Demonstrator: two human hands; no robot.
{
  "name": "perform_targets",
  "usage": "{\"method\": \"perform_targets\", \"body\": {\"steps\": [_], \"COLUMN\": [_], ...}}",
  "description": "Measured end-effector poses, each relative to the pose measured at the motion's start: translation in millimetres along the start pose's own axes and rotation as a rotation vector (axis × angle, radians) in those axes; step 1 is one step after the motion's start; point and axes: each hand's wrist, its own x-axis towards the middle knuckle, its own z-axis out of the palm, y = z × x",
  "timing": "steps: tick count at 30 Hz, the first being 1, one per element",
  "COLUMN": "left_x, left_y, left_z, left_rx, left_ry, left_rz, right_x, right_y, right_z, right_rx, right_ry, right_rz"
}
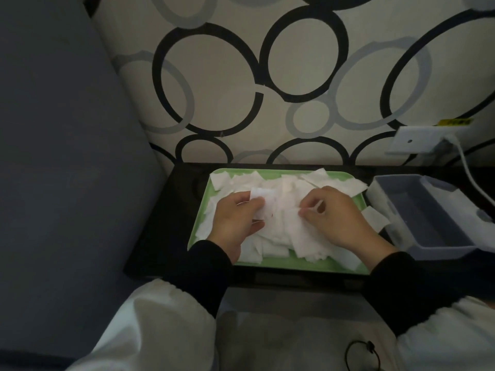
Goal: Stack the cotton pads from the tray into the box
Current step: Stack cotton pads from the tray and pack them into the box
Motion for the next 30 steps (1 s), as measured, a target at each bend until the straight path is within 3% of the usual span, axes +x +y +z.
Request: {"method": "perform_targets", "body": {"steps": [7,11,18,24,30], "left_x": [3.6,-0.4,-8.9,-13.3,-16.1], "left_y": [-2.5,-3.3,-2.8,-0.1,3.7], "left_z": [2.1,8.8,21.9,28.5,31.9], "left_rx": [0.009,0.017,-0.132,-0.202,-0.235], "left_ry": [-0.018,-0.054,-0.063,-0.123,-0.198], "left_rz": [-0.007,0.017,0.016,0.012,-0.012], "right_x": [7.5,0.5,-6.4,-14.3,-16.0], "right_y": [-0.8,-15.3,-33.8,-43.3,-43.4], "right_z": [-17.2,-28.7,-15.9,-6.8,-6.9], "right_rx": [0.489,0.883,1.218,1.2,0.99], "right_ry": [0.146,0.051,-0.041,0.012,0.063], "right_rz": [0.213,0.273,0.413,0.409,0.389]}}
